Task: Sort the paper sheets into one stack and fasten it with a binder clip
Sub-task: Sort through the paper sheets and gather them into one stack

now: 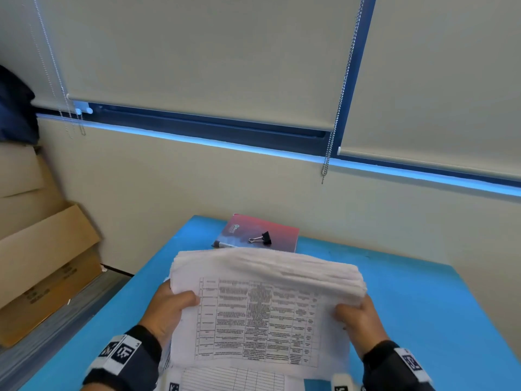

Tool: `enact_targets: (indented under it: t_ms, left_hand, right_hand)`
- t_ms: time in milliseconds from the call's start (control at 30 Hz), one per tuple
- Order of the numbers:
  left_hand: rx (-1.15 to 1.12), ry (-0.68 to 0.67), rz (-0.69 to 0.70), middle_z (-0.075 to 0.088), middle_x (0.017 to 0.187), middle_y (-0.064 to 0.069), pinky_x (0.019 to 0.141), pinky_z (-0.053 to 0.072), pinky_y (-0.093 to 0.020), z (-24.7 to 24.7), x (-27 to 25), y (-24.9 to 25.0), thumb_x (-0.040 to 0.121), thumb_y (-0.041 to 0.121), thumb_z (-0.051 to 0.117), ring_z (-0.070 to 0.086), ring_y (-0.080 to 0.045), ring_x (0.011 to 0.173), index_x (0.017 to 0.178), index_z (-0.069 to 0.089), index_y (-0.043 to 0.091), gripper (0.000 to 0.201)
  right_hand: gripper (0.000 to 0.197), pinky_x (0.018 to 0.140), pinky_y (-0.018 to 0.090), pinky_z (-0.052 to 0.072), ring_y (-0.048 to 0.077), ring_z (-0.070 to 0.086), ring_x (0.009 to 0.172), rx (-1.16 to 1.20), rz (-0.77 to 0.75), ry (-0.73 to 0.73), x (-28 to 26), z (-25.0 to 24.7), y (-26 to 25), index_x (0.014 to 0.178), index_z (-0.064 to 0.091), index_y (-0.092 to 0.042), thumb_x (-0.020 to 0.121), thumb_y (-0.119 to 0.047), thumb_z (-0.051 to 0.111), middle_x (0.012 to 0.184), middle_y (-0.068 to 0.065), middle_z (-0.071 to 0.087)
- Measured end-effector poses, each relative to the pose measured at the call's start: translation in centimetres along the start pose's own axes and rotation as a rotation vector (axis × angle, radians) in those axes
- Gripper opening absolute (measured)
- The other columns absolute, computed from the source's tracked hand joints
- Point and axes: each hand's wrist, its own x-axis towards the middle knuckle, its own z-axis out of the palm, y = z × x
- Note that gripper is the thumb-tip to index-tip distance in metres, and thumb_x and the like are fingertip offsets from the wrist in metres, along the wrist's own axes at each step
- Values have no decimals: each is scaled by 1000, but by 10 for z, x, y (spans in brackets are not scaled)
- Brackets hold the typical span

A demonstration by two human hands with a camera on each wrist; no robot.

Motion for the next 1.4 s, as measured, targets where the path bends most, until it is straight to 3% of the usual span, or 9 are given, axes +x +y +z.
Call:
enact_targets:
  t_ms: [200,433,567,733,867,967,1100,1233,1400]
  left_hand:
    - [-42,86,122,74,93,-16,77,53,-38,10,-2,21,83,-19,52,69,-30,87,100,68,4,33]
    - [62,27,-49,75,97,-16,85,51,-44,0,9,-15,68,-6,63,65,-39,99,99,68,6,34]
    - [193,6,96,60,127,-10,82,49,-38,-15,14,5,65,-1,64,58,-29,114,126,51,20,66]
    - [957,35,710,24,152,8,117,21,-35,-7,-9,79,69,33,69,23,-10,142,153,16,31,99]
    - [1542,-237,793,4,157,17,122,-2,-32,40,-27,109,70,54,55,1,-11,150,152,7,38,97]
    - [1350,-323,785,64,117,19,91,45,-30,46,-17,123,75,39,57,59,-8,109,110,57,44,36]
    - [953,-280,688,67,67,5,56,46,-27,37,-14,127,80,23,61,57,-5,58,81,70,27,10]
    - [474,-159,574,70,77,-21,60,51,-34,37,-20,118,77,19,78,60,-18,65,79,75,9,11]
    - [104,6,359,78,84,-8,76,59,-42,68,-26,83,78,4,76,73,-29,81,79,78,15,11]
  right_hand:
    - [30,54,16,49,-4,58,59,23,-155,198,12,3,-20,67,71,-14,54,7,53,62,-15,68]
    - [43,75,33,51,5,68,79,-130,33,84,1,2,13,82,77,-24,71,16,65,83,-14,76]
    - [32,74,10,50,-13,65,77,-225,-28,50,-2,4,6,86,73,-32,82,0,73,81,-30,72]
    - [30,63,2,43,-15,63,77,-384,-144,-2,-6,15,-22,82,69,-39,88,-9,68,78,-39,67]
    - [33,63,2,42,-17,61,79,-480,-285,-87,-6,33,-63,83,66,-44,90,-12,65,78,-42,64]
    - [25,61,13,47,0,64,77,-555,-401,-73,0,44,-85,84,69,-35,90,-11,63,83,-22,71]
    - [24,72,19,43,-4,53,81,-542,-568,234,2,42,-103,99,59,-36,80,-27,71,88,-18,62]
    - [91,95,30,43,13,56,114,-77,-271,313,12,29,-91,128,48,-18,54,-52,86,130,-1,57]
    - [23,81,39,58,20,73,91,127,-121,59,10,49,-80,101,71,-13,79,-8,75,96,1,77]
